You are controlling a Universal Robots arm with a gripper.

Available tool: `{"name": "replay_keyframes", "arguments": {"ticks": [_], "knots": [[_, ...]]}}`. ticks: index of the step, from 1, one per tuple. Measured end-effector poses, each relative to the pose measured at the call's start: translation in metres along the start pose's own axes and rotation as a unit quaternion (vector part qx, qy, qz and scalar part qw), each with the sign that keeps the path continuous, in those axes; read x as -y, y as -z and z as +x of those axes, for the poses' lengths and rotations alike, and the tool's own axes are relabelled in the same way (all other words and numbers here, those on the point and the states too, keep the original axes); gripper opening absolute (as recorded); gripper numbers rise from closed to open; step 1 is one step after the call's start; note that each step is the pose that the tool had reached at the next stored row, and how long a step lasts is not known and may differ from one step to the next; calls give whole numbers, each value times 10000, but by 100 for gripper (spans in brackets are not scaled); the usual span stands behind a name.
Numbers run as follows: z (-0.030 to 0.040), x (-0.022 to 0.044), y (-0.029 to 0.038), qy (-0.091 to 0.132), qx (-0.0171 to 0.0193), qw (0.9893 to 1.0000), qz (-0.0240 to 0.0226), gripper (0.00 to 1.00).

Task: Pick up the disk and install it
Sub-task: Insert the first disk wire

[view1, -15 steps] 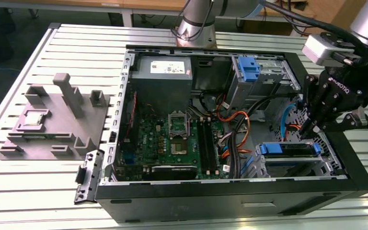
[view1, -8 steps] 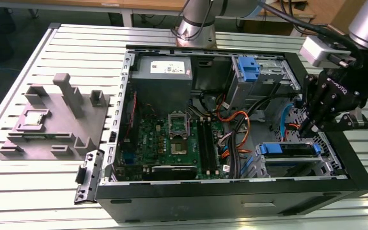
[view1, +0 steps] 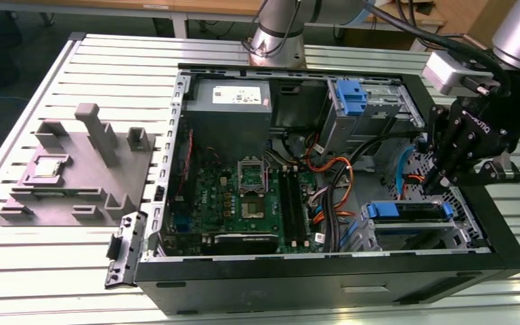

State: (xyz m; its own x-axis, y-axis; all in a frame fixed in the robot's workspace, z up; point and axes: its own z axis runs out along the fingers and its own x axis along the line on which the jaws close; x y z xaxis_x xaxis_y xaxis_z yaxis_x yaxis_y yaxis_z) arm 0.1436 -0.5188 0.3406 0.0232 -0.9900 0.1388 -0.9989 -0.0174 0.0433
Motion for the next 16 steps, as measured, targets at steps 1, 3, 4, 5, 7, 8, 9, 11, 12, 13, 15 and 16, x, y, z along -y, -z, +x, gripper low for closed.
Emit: {"name": "replay_keyframes", "arguments": {"ticks": [1,3,4,5,7,8,9,11,12,13,15,16], "knots": [[1,-1,8,0,-2,10000,0,17],[5,-2,35,0,-1,10000,2,17],[6,-3,44,-1,-1,10000,3,17],[7,-4,43,-2,0,10000,5,17],[17,-4,42,-9,0,10000,8,17],[28,-5,41,-13,0,10000,7,17],[41,-5,39,-16,1,10000,7,17],[73,-6,33,-23,3,10000,6,17],[89,-6,29,-27,5,10000,5,17],[102,-9,27,-30,6,10000,5,17],[108,-37,20,-32,11,10000,13,17],[107,-62,16,-35,12,10000,26,17]]}}
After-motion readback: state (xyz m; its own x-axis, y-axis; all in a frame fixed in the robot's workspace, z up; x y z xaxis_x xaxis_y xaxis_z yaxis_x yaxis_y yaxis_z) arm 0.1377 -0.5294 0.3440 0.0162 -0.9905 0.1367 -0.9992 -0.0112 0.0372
